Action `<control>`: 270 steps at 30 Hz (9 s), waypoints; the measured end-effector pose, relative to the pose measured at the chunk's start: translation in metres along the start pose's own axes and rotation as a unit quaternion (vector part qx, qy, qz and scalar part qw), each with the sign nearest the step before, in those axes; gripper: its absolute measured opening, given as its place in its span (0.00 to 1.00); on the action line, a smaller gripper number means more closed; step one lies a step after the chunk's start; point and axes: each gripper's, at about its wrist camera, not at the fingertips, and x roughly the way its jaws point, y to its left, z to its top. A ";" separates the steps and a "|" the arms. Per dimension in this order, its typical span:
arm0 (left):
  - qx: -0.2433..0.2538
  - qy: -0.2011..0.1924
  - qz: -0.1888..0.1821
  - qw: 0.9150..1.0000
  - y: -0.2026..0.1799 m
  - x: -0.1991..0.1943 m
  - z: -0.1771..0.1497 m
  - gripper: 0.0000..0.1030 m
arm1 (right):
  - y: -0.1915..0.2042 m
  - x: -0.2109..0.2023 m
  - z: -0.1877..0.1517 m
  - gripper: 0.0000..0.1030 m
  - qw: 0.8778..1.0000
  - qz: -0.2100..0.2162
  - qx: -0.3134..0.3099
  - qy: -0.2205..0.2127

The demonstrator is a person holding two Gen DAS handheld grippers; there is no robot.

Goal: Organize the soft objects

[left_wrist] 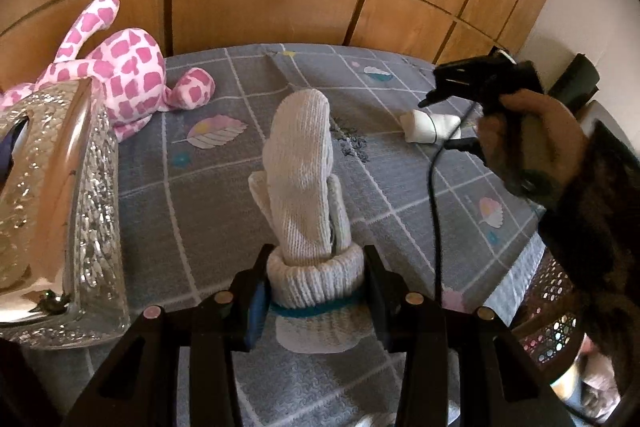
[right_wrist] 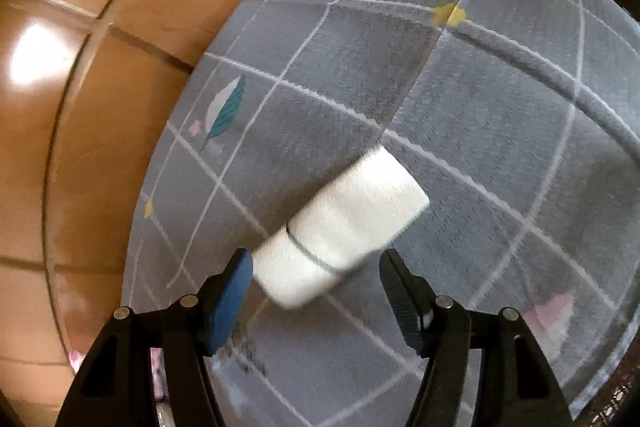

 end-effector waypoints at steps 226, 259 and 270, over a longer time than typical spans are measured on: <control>-0.336 -0.121 0.417 0.836 0.240 -0.256 -0.203 0.99 | 0.269 -0.018 -0.563 0.58 0.619 0.161 -0.764 0.083; -0.300 -0.146 0.419 0.844 0.198 -0.247 -0.171 1.00 | 0.183 -0.087 -0.495 0.59 0.705 0.172 -0.684 -0.081; -0.285 -0.195 0.412 0.843 0.179 -0.260 -0.164 1.00 | 0.184 -0.111 -0.472 0.59 0.729 0.185 -0.649 -0.114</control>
